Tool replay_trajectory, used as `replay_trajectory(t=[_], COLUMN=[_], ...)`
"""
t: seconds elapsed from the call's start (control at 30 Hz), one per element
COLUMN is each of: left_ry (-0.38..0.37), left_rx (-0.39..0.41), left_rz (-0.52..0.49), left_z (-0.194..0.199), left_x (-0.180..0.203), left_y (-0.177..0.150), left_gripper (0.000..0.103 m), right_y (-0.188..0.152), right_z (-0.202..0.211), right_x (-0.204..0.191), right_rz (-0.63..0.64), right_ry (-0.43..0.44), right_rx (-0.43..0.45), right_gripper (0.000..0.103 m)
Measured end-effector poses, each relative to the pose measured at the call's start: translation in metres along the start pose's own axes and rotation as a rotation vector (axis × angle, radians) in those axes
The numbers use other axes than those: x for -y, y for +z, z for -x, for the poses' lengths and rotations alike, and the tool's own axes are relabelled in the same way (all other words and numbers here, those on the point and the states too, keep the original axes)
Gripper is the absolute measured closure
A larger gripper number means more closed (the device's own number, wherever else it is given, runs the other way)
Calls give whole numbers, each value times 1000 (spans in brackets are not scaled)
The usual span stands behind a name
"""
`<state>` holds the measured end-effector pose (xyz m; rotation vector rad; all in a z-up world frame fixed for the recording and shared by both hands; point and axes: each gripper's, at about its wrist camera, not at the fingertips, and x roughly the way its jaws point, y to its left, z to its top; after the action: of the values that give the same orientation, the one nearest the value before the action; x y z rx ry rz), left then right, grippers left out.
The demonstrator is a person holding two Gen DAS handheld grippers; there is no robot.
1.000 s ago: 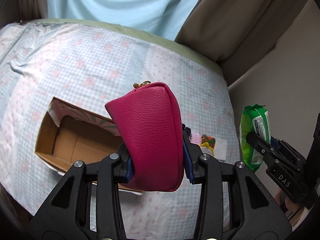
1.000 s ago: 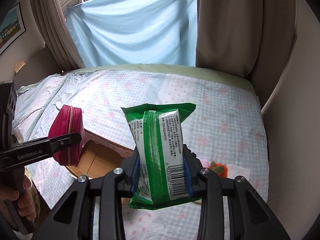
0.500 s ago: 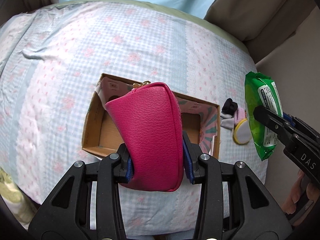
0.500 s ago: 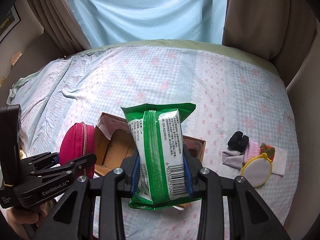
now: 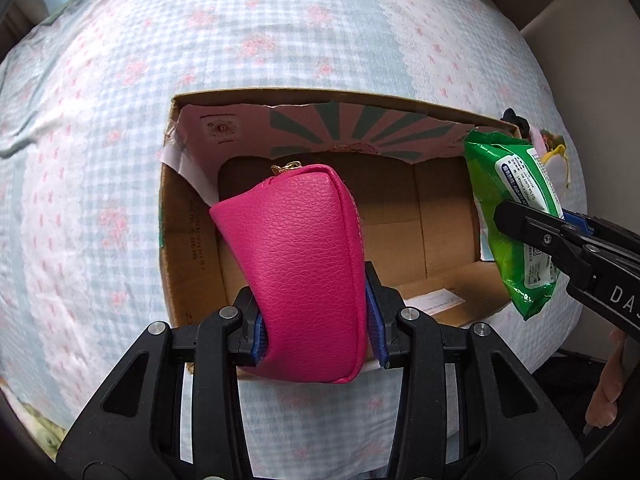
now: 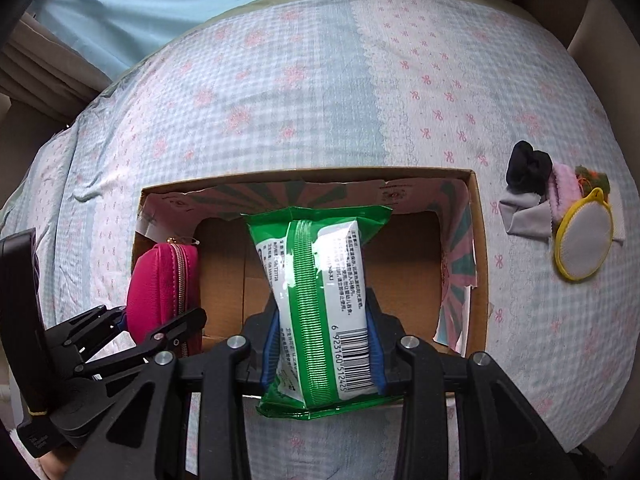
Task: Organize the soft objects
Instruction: 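Open both tools to drop the pouch and wipe pack into the box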
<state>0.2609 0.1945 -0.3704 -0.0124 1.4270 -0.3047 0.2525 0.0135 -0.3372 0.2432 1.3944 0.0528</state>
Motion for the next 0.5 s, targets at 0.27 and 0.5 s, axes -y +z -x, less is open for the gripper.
replay_trajectory(t=[0.27, 0.5], left_ry=[38, 77], left_rx=[-64, -59], left_rz=[-116, -185], left_z=[-46, -53], left_x=[18, 22], left_y=[14, 19], left_gripper=[68, 0], right_y=[14, 22], right_z=[-47, -69], right_x=[23, 26], right_rz=[-72, -91], right_ry=[27, 48], right_rx=[-85, -135], right_gripper=[69, 0])
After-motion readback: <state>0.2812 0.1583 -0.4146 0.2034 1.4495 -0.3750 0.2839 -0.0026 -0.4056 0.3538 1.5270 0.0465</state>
